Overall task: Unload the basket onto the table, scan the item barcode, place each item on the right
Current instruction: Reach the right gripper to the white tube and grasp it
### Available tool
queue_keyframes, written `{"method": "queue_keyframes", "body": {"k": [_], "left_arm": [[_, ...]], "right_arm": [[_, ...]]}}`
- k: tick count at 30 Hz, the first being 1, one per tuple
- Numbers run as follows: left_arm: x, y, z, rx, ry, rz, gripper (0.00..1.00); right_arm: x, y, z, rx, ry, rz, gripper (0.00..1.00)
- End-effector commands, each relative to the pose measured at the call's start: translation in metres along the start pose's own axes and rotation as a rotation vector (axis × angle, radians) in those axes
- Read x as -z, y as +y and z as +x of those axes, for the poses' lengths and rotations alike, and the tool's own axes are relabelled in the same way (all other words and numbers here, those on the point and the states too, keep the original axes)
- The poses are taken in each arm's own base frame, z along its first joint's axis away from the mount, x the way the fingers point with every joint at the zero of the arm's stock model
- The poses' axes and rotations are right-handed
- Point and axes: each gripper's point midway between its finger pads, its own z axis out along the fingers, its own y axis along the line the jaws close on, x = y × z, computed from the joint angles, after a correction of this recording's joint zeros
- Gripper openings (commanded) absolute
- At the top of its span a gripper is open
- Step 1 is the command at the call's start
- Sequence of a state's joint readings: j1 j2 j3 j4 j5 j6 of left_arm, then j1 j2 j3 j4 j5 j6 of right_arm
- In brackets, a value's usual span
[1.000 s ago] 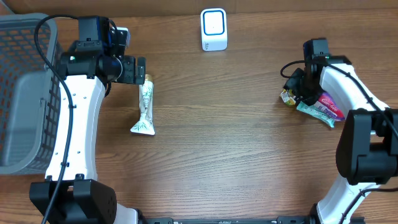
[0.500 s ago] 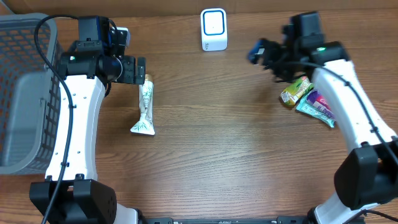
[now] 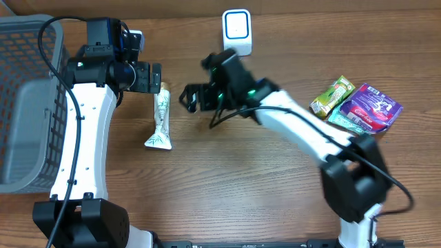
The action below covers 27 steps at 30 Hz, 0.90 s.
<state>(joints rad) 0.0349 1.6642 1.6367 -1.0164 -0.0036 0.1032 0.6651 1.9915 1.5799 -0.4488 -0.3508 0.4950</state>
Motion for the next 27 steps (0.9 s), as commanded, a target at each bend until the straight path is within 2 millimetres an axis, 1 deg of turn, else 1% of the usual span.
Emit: {"method": "queue_keyframes", "body": {"k": [1,2,6,10,13,16,19,21,23,24,26,27], "left_arm": [[0.011,0.002,-0.004,0.021,-0.029,-0.004,1.00],[0.011,0.002,-0.004,0.021,-0.029,-0.004,1.00],[0.011,0.002,-0.004,0.021,-0.029,-0.004,0.99],[0.011,0.002,-0.004,0.021,-0.029,-0.004,1.00],[0.011,0.002,-0.004,0.021,-0.029,-0.004,1.00],[0.011,0.002,-0.004,0.021,-0.029,-0.004,1.00],[0.011,0.002,-0.004,0.021,-0.029,-0.004,1.00],[0.011,0.002,-0.004,0.021,-0.029,-0.004,1.00],[0.011,0.002,-0.004,0.021,-0.029,-0.004,1.00],[0.011,0.002,-0.004,0.021,-0.029,-0.004,1.00],[0.011,0.002,-0.004,0.021,-0.029,-0.004,1.00],[0.011,0.002,-0.004,0.021,-0.029,-0.004,1.00]], "right_arm": [[-0.039,0.012,0.015,0.035,0.028,-0.020,1.00],[-0.048,0.015,0.020,0.046,0.031,-0.029,1.00],[-0.071,0.026,0.031,0.081,0.032,-0.061,1.00],[-0.093,0.027,0.036,0.111,0.025,-0.033,1.00],[-0.114,0.030,0.040,0.148,0.032,-0.024,1.00],[-0.132,0.029,0.041,0.166,0.016,0.015,1.00],[-0.142,0.022,0.044,0.177,-0.008,0.068,0.99],[-0.144,0.018,0.043,0.182,-0.030,0.106,0.98],[-0.145,0.013,0.041,0.186,-0.055,0.144,0.94],[-0.145,0.013,0.039,0.189,-0.067,0.152,0.90],[-0.145,0.015,0.037,0.194,-0.084,0.156,0.79],[-0.145,0.016,0.037,0.195,-0.087,0.153,0.69]]}}
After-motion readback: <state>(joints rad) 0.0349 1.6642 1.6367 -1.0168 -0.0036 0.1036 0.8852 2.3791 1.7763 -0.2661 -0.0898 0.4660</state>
